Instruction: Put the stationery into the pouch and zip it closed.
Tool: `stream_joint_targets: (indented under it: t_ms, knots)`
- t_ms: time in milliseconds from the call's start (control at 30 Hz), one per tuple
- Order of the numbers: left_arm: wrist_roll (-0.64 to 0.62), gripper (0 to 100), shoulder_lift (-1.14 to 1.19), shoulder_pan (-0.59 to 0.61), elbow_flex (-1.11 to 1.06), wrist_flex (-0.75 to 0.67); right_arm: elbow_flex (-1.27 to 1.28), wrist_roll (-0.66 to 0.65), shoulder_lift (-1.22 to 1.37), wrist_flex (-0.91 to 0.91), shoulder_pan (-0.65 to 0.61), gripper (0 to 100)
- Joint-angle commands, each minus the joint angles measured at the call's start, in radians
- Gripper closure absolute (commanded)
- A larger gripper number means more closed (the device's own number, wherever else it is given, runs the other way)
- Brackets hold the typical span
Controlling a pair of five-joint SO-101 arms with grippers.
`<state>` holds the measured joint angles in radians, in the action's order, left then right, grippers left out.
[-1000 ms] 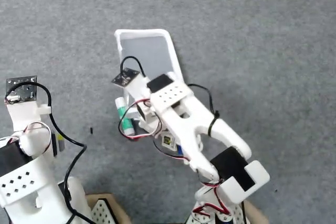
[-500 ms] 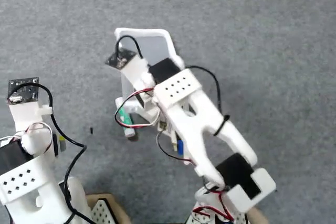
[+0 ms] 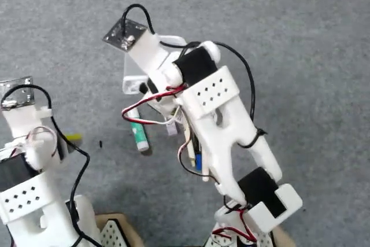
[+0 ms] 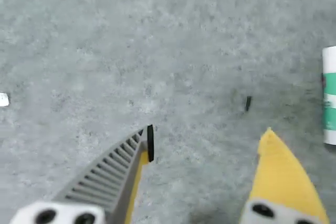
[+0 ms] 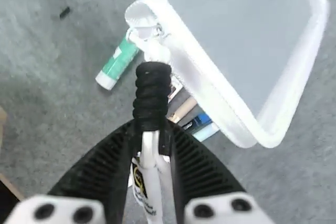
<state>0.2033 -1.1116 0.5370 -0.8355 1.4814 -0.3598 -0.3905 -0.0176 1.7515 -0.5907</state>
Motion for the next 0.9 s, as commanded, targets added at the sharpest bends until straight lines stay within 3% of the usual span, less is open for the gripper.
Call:
stream_joint_targets:
  t_ms: [0, 200, 400, 600, 867]
  knots:
    - [-0.1, 67, 0.0, -0.125, 0.024, -0.026, -0.064, -0.009, -0.01, 0.012, -0.044, 98.7]
    - [-0.216, 64, 0.0, -0.257, 0.249, 0.061, -0.064, -0.009, -0.071, 0.015, -0.051, 98.7]
    - [-0.229, 62, 0.0, -0.329, 0.456, 0.133, -0.062, -0.008, -0.12, 0.015, -0.051, 98.7]
    - [-0.229, 62, 0.0, -0.392, 0.49, 0.117, -0.03, -0.008, -0.15, 0.015, -0.051, 98.7]
    - [-0.226, 62, 0.002, -0.41, 0.361, -0.044, 0.053, -0.008, -0.213, 0.015, -0.051, 98.7]
